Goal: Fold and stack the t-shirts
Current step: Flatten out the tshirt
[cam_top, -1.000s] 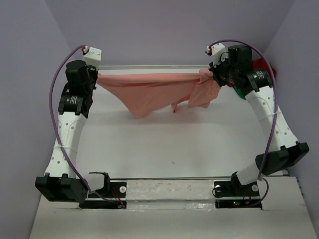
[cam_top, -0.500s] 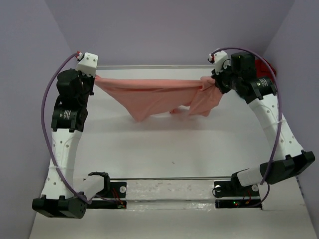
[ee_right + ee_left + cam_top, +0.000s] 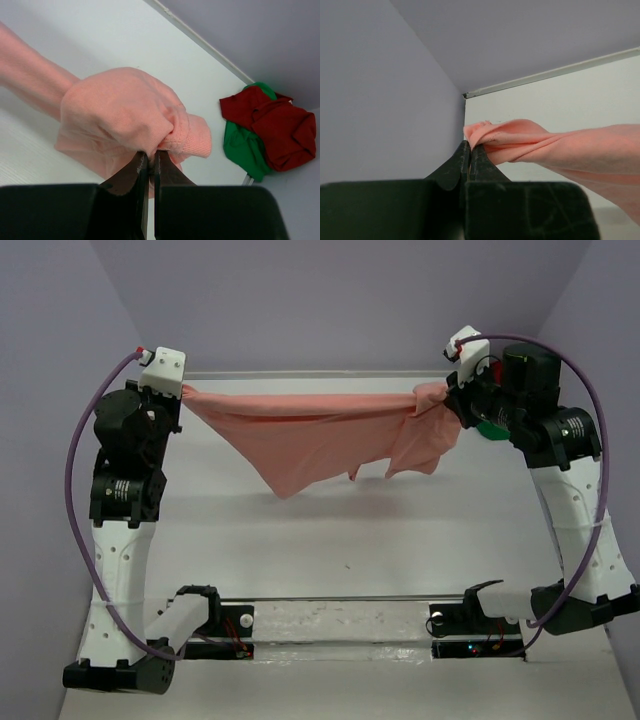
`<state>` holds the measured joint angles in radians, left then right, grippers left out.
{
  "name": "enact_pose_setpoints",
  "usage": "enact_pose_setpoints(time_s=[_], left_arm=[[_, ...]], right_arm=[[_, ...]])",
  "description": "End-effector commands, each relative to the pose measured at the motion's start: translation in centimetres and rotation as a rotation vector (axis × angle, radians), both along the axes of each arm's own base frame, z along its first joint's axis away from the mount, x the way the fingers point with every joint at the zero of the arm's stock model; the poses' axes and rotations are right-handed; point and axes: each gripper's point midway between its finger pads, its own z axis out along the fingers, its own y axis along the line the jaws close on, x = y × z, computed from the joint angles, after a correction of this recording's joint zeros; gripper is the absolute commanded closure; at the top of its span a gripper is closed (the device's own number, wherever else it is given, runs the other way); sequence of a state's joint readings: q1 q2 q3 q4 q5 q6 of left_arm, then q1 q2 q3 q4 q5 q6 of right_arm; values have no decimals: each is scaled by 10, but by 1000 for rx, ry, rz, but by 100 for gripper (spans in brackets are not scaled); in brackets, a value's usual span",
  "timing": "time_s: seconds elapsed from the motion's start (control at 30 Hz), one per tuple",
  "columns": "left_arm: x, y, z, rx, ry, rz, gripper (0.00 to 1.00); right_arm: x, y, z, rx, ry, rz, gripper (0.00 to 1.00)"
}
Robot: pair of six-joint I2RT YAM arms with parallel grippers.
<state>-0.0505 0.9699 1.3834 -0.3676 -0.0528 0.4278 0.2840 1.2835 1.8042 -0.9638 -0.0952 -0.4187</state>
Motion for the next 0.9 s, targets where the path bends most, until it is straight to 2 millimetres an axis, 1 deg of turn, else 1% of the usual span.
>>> enact_pose_setpoints(time_s=[0.0,0.07,0.1,0.13,0.17,0.23,0.33,0.37,0.4,0.43,0.47,0.5,0.53,0.57,0.6,0.63,0.67,0.7,0.73,0.77,0.8,0.87], left_arm=[[0,6,24,-9,-77,22,100],[8,6,13,-11,-54,26,100],[16,6,1,-11,-30,29,100],[21,6,-6,-12,-16,31,100],[30,6,-17,-14,5,31,100],[41,4,-32,-15,31,22,100],[55,1,-46,-21,49,12,100],[63,2,-54,-20,66,17,100],[68,2,-59,-17,77,22,100],[77,5,-65,-15,84,38,100],[80,7,-73,-14,104,52,100],[86,8,-75,-15,96,63,100],[94,12,-86,-10,115,85,100],[98,13,-88,-7,114,94,100],[105,14,-89,-8,100,103,100],[110,15,-92,-12,102,110,100],[115,15,-95,-15,109,112,95],[124,15,-99,-18,121,116,79],[128,14,-100,-20,125,116,73],[131,14,-102,-22,132,120,70],[136,13,-104,-18,140,124,61],[138,6,-103,-4,141,110,53]], right_arm=[[-1,-2,20,26,-51,0,100],[9,0,7,13,-27,6,100],[20,3,-11,-2,11,10,100],[26,5,-21,-12,32,12,100],[33,6,-32,-23,49,13,100],[55,11,-63,-53,98,21,100],[76,18,-85,-74,143,37,100],[88,22,-104,-85,187,43,100],[94,25,-110,-90,198,54,100],[106,29,-123,-97,221,57,100],[113,30,-129,-99,227,58,100],[122,34,-132,-98,218,67,85],[130,36,-131,-98,210,70,77],[138,34,-135,-96,214,61,75],[148,38,-152,-101,247,66,74],[153,39,-156,-100,254,66,68],[158,41,-159,-100,258,69,59],[166,44,-164,-99,265,70,32],[169,45,-165,-97,266,68,19],[171,45,-166,-97,266,68,8],[174,46,-168,-95,270,68,1],[173,46,-170,-97,274,67,0]])
